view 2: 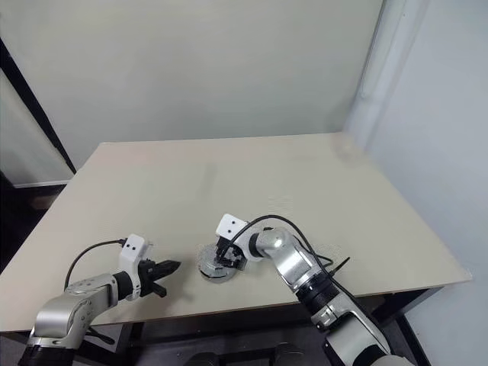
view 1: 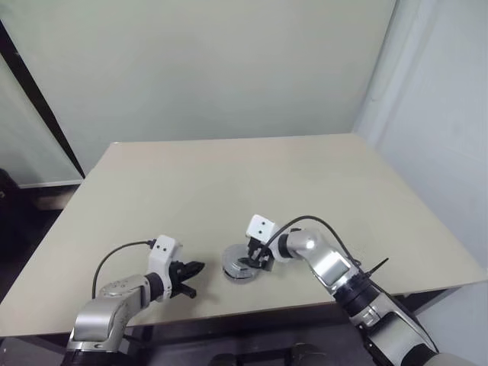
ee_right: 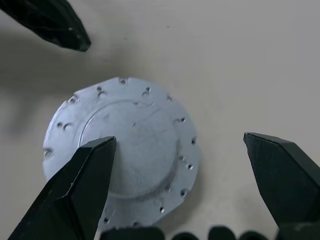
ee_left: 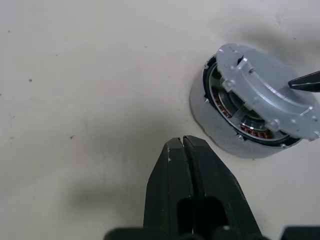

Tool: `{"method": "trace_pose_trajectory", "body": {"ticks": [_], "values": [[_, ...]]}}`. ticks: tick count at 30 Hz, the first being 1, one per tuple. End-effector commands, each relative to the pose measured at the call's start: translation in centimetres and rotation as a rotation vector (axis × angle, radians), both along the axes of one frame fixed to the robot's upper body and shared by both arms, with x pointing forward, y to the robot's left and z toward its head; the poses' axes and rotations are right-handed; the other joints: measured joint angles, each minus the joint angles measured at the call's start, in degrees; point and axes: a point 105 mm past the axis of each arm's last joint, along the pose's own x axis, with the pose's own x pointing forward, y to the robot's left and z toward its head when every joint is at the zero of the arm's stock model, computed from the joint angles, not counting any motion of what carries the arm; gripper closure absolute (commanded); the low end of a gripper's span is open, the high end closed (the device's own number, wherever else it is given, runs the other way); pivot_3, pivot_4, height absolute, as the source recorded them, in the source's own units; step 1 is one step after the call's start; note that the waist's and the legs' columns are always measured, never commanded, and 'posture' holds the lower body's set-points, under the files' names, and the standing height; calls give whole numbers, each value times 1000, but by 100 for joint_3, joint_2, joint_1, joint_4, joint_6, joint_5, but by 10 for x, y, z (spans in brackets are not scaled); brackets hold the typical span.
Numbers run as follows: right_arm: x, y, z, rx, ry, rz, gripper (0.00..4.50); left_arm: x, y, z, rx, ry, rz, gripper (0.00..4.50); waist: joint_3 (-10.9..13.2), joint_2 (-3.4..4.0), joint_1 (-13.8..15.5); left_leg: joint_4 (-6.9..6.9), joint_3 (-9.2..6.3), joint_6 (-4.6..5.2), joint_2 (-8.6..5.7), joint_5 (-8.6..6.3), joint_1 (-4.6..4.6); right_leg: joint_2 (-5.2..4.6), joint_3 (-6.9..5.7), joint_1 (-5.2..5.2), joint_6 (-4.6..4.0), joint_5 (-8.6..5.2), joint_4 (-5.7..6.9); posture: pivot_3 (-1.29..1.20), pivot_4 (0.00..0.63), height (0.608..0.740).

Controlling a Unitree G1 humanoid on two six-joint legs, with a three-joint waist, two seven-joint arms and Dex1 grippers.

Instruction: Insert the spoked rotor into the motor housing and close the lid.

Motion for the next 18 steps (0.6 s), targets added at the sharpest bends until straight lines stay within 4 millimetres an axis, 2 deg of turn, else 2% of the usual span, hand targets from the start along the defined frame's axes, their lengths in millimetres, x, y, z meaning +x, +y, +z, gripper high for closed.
{"method": "trace_pose_trajectory", "body": {"ticks": [1,9,18], "values": [[6,-3,27,79,-25,102,25,2,-5,11,-2,-35,-37,4500,0,0,-1,0,0,0,0,0,1,0,0,0,0,0,0,0,0,740],[14,-17,29,54,17,267,25,-3,-4,15,13,-33,-57,4500,0,0,-19,0,0,0,1,0,3,2,-1,3,0,0,1,0,0,740],[18,-3,24,46,41,343,25,-15,6,21,42,-25,-42,4500,2,4,-45,-5,-2,0,1,0,5,3,0,-1,0,1,11,0,0,740]]}}
